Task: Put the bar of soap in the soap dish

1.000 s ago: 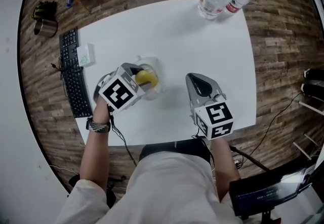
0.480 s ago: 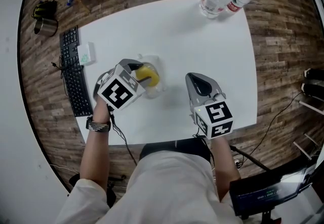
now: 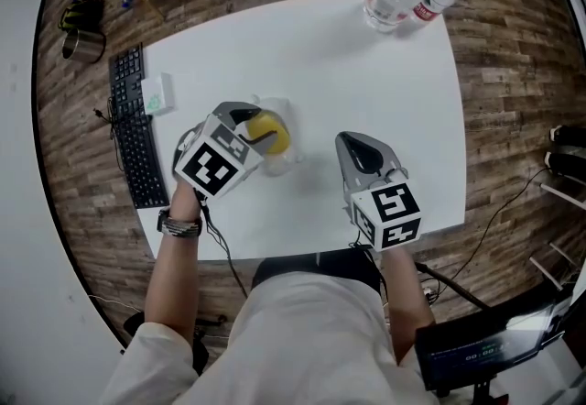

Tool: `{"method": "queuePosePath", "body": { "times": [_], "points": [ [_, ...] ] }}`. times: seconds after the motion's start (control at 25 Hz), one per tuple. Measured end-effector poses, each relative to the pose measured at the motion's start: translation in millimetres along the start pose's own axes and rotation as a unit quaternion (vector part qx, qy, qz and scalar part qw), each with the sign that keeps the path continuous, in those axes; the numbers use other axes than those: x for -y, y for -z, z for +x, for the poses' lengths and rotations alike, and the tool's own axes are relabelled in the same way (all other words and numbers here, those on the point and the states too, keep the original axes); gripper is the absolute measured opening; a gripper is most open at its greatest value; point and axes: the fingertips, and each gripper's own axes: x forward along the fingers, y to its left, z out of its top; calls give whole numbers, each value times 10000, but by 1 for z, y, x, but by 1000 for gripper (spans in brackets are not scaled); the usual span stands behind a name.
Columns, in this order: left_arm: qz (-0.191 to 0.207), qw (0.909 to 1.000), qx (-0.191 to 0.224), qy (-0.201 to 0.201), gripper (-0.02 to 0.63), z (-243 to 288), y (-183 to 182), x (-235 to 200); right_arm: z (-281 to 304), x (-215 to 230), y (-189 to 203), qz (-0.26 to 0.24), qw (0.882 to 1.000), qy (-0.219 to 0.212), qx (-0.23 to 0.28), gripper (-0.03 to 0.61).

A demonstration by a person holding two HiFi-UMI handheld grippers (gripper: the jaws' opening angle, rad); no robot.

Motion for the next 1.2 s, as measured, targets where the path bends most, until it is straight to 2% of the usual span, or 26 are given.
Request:
{"method": "queuePosePath", "body": {
  "times": [1.0, 1.2],
  "points": [
    [-189, 9997, 105, -122, 206, -7, 8, -5, 5, -7, -2, -170, 9998, -120, -45, 3],
    [-364, 9987, 304, -174, 192, -11, 6, -5, -1, -8, -8, -295, 9995, -108, -41, 3]
  ]
}}
